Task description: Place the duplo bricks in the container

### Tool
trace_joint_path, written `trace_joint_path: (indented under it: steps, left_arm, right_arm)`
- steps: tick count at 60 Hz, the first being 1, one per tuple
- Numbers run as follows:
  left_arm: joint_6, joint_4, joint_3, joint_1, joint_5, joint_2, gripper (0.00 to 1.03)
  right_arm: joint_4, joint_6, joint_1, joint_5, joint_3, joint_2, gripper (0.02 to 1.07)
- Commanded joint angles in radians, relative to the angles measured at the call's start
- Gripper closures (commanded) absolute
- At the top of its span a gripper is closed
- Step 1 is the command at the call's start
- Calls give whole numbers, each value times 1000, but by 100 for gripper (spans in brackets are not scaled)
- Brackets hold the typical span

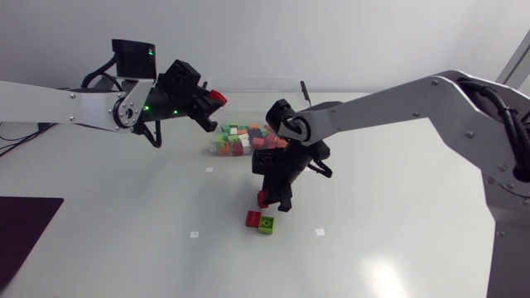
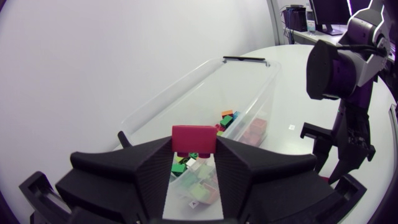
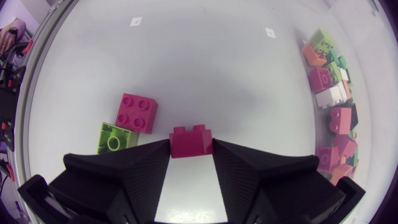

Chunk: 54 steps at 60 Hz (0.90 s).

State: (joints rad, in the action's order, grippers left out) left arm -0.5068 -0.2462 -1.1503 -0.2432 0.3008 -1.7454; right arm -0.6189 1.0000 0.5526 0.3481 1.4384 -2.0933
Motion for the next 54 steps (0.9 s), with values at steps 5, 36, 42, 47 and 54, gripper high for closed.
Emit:
trace_joint_path:
  steps: [5,36,42,47,54]
  left_arm:
    - [56,-24,-85,-2,-20,-71,78]
    - [56,15,-230,-21,-80,-189,27]
    - [54,27,-221,-19,-80,-167,7]
    - [51,27,-190,-18,-80,-129,5]
    - [19,28,-127,-18,-69,-52,5]
  right_arm:
    - [-22,38,-10,20,-12,-22,71]
    - [-68,8,-56,65,-81,222,72]
    - [-76,-9,-82,81,-64,260,72]
    - [-90,-21,-103,97,-39,279,72]
    - [-94,-52,-132,126,2,291,72]
